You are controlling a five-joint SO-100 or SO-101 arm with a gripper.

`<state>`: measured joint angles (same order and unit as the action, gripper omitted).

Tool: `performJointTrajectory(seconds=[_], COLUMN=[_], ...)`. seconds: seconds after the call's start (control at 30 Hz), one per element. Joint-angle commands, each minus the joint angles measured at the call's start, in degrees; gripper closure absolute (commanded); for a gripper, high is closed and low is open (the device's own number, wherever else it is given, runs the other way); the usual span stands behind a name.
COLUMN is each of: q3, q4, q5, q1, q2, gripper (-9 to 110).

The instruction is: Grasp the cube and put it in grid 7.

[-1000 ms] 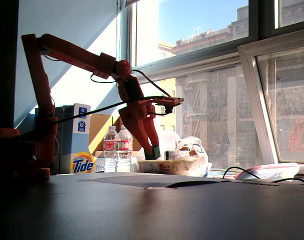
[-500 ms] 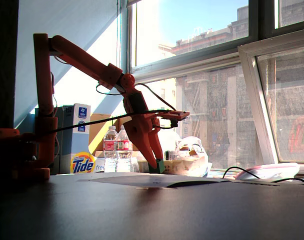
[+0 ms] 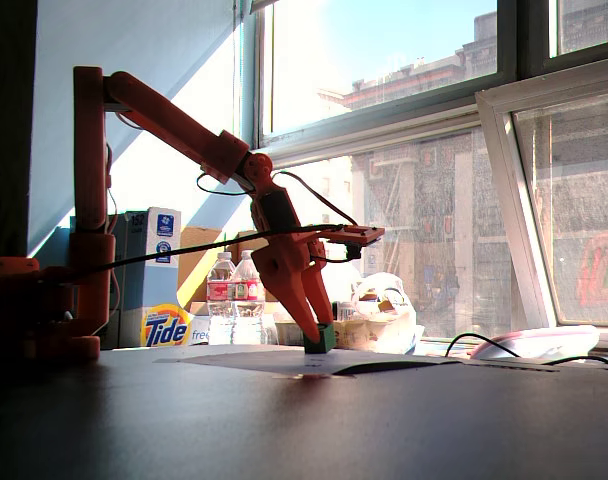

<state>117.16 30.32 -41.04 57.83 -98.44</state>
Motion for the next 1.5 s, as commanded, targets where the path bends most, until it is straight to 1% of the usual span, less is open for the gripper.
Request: performJointTrajectory(seconds=[0.0,0.3,0.53,0.67,0.8,0.97,1.27,1.37,1.47], q3=[-3.08,-3.96,-7.38,-9.05,-9.32,-9.05,-6.15,-5.19,-4.13], q4=[2.99,5.89,9.14,11.34,15.12,20.65,27.77,31.99,37.88], q5=[0.35,3.16,8.26,8.44,8.0,9.67,19.42,29.09,30.59], q1=[-1.05,-1.76,-1.76,-2.11,-4.75,-12.22,-30.59,-36.65,-42.45], q2=[-1.85,-4.13,-6.33,-8.17,-14.59,-27.25,-46.49,-51.94,-55.02], gripper=[89,84,79,79,79,78,79,82,88])
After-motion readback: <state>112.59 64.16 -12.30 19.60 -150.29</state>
